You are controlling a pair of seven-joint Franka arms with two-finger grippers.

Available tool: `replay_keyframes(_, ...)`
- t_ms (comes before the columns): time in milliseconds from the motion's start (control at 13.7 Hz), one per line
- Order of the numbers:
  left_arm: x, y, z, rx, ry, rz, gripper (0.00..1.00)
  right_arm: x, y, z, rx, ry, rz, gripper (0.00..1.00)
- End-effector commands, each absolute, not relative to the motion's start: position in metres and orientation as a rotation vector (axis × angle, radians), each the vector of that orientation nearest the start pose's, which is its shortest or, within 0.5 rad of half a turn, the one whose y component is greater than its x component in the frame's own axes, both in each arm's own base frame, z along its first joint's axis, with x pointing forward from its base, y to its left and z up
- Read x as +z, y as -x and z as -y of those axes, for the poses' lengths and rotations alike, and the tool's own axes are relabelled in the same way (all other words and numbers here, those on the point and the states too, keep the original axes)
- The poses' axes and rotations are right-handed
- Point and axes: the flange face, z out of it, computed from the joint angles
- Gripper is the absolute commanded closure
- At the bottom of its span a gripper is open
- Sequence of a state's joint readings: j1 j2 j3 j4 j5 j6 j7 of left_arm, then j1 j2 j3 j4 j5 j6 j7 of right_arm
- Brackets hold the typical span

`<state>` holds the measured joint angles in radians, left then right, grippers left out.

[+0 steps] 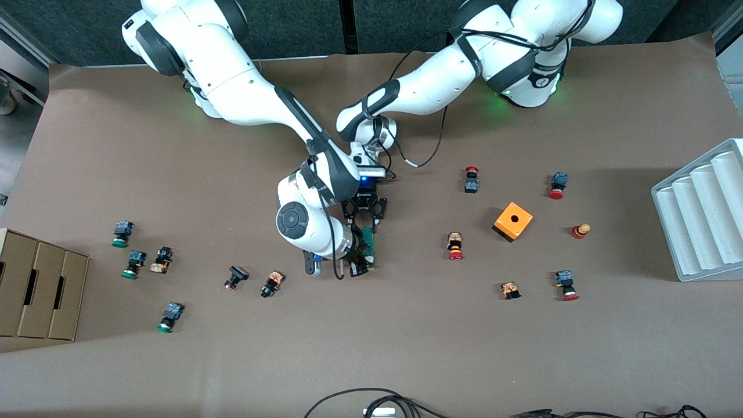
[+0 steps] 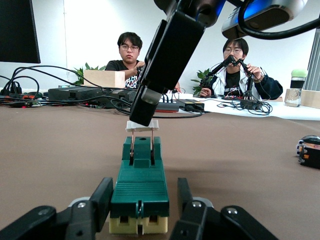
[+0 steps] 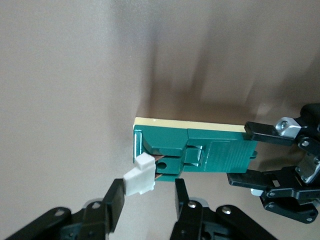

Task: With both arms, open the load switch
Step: 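Close the right gripper on the white lever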

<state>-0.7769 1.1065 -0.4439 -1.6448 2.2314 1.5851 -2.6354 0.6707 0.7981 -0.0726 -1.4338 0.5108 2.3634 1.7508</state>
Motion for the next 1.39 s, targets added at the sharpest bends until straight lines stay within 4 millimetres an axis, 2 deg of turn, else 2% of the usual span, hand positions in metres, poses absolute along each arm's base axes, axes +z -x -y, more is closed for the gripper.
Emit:
replay_keyframes(0, -0.007, -0.325, 0.554, -2.119, 2.394, 0.071, 0.41, 0.223, -0.578, -0.435, 0.462, 2.155, -1.954, 0.52)
replay_keyframes(730, -0.008, -0.323, 0.553, -2.117, 2.396, 0.066, 0.41, 0.226, -0.578, -0.434, 0.457, 2.158, -1.951, 0.52)
replay_keyframes(1314, -0.009, -0.322, 0.553, -2.123, 2.406, 0.083, 0.41, 0.226, -0.567, -0.436, 0.461, 2.176, -1.95, 0.52)
